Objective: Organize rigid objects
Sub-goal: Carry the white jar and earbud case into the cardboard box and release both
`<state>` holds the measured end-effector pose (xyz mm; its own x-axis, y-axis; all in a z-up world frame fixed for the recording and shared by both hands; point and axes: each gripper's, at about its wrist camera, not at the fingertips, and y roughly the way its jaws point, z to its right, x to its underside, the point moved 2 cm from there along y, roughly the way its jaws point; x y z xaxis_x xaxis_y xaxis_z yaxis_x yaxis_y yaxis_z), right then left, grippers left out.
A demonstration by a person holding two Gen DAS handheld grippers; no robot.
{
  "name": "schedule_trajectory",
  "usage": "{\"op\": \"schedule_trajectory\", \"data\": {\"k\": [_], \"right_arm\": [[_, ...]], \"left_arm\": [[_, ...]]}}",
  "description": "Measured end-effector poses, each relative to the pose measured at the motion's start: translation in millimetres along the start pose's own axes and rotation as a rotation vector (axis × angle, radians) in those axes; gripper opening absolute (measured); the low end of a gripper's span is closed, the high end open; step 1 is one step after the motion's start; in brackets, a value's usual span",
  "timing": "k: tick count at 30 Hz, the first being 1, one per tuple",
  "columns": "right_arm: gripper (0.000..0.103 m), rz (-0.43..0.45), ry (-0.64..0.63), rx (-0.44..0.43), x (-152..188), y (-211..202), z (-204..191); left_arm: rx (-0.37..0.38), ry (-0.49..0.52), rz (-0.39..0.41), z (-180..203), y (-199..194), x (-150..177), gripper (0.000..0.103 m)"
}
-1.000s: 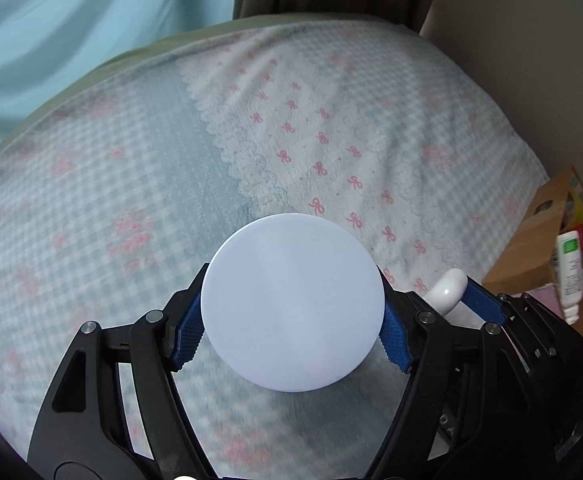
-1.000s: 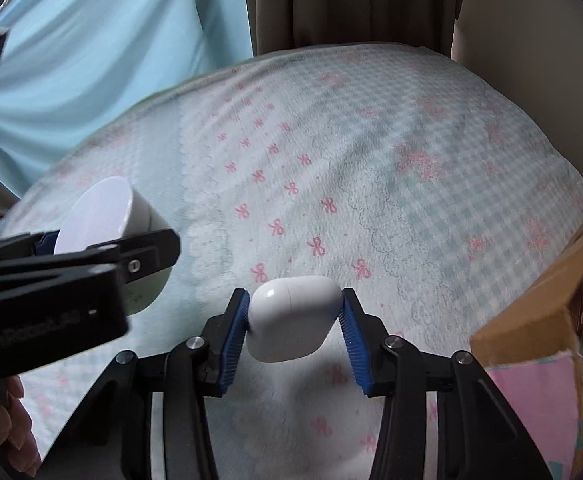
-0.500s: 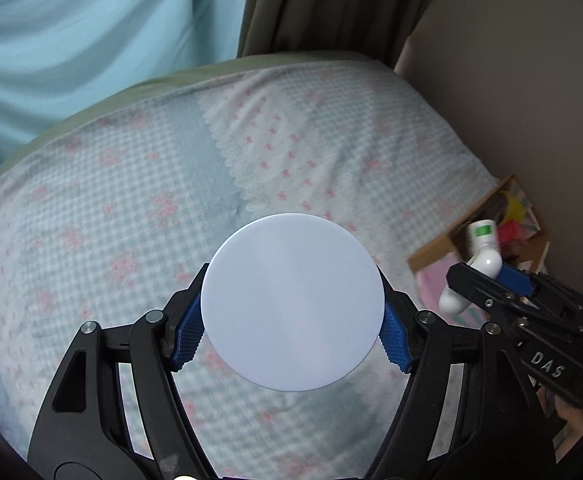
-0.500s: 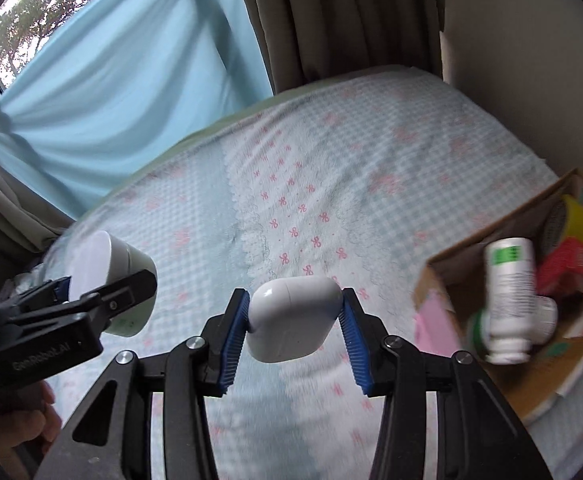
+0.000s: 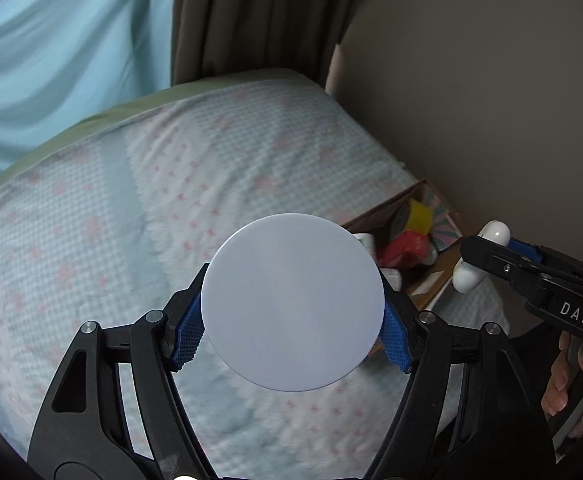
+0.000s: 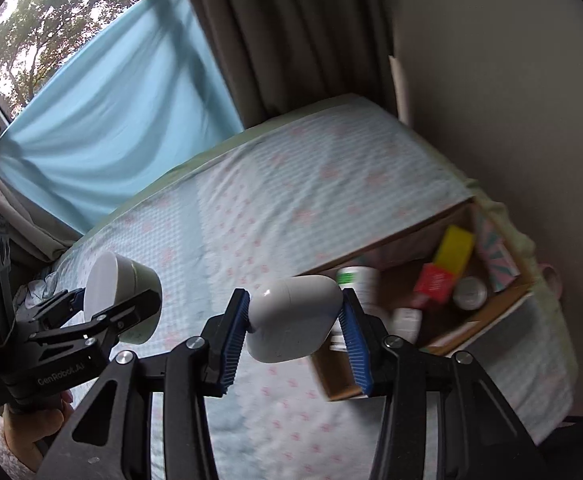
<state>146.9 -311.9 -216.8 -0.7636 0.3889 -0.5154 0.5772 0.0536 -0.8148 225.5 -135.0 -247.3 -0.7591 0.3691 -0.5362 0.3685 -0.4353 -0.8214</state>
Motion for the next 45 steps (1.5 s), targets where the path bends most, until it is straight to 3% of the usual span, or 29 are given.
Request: {"op": "schedule_trajectory", "data": {"k": [5, 14, 20, 27, 36, 38, 40, 41, 43, 44, 45], "right_arm": [[0.042, -0.022, -0.056, 0.015, -8, -1, 52], [0.042, -0.068, -0.060, 0.015, -16, 30, 135], [0.042, -0.108, -0.044, 0.030, -18, 61, 176], [0.042, -0.162, -0.063, 0.067, -13, 105, 208], [0.042, -0.201, -0.208, 0.142, 3, 141, 221], [0.042, -0.207, -0.243, 0.160, 6, 147, 221], [0.042, -0.209, -0.258, 0.180, 8, 151, 222], [0.044, -0.200, -0.259, 0.185, 9, 151, 223], [0.057, -0.192, -0.237, 0.138, 10, 147, 223], [0.073, -0.191, -0.223, 0.105, 12, 145, 223], [0.097, -0.204, -0.209, 0.059, 14, 145, 222]], "left_arm": [[0.011, -0.024, -0.033, 60, 30, -9, 0.070], [-0.005, -0.044, -0.103, 119, 100, -37, 0.070], [-0.009, -0.017, -0.161, 145, 154, -58, 0.070], [-0.020, 0.039, -0.246, 157, 219, -59, 0.070], [-0.032, 0.094, -0.328, 158, 263, -48, 0.070], [-0.039, 0.127, -0.323, 162, 264, -47, 0.076], [-0.017, 0.141, -0.320, 167, 264, -48, 0.103], [-0.018, 0.146, -0.313, 168, 262, -50, 0.103], [-0.010, 0.152, -0.291, 169, 254, -51, 0.103], [-0.012, 0.148, -0.285, 168, 250, -51, 0.103], [-0.018, 0.144, -0.282, 167, 247, -51, 0.103]]}}
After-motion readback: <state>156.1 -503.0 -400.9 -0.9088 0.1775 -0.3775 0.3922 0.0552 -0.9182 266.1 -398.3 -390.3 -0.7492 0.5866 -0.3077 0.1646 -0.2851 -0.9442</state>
